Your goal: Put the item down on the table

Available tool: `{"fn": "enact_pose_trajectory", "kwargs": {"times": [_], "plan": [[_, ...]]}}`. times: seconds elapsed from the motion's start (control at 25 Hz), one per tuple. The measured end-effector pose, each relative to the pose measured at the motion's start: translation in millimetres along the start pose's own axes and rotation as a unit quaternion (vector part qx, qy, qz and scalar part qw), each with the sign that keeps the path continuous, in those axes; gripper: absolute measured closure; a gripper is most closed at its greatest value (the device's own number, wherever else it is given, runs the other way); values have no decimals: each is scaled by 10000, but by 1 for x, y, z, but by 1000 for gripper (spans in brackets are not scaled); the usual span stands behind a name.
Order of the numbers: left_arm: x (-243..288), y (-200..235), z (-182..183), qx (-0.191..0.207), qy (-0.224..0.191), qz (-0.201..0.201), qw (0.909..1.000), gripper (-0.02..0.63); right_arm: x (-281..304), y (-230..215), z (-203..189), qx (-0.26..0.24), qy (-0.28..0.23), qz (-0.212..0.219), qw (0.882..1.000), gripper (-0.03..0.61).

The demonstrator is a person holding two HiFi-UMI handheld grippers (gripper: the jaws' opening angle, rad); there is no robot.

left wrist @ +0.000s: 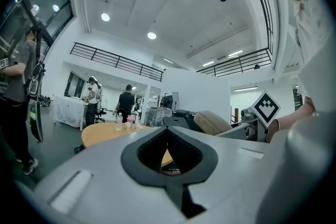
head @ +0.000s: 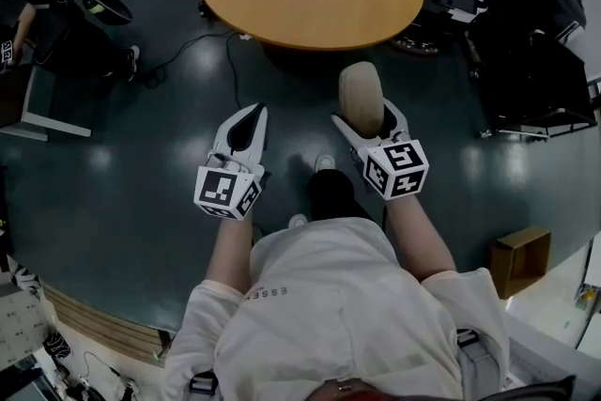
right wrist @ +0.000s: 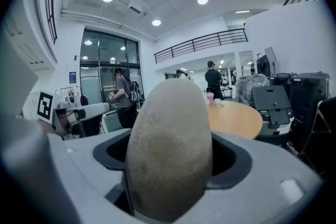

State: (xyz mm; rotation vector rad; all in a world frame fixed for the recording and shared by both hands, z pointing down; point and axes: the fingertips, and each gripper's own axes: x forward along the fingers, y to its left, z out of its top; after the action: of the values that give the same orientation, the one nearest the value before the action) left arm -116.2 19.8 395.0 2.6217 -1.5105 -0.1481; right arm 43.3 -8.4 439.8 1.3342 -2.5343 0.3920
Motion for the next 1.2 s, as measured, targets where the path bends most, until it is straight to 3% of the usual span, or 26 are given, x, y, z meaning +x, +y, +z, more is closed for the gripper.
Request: {"fn": "enact_pose_trajectory", "kwargs": {"times": [0.44, 0.68, 1.2], "plan": [[138, 54, 10, 173, 50, 328, 9993, 607, 104, -104, 49, 21, -77, 360, 9993, 189], [202, 81, 7, 99, 55, 488, 9987, 607, 155, -145, 59, -13, 139, 594, 9981, 189], [304, 143, -17, -153, 343, 191, 9991, 607, 253, -199, 74, -4, 453, 416, 9981, 189]]}}
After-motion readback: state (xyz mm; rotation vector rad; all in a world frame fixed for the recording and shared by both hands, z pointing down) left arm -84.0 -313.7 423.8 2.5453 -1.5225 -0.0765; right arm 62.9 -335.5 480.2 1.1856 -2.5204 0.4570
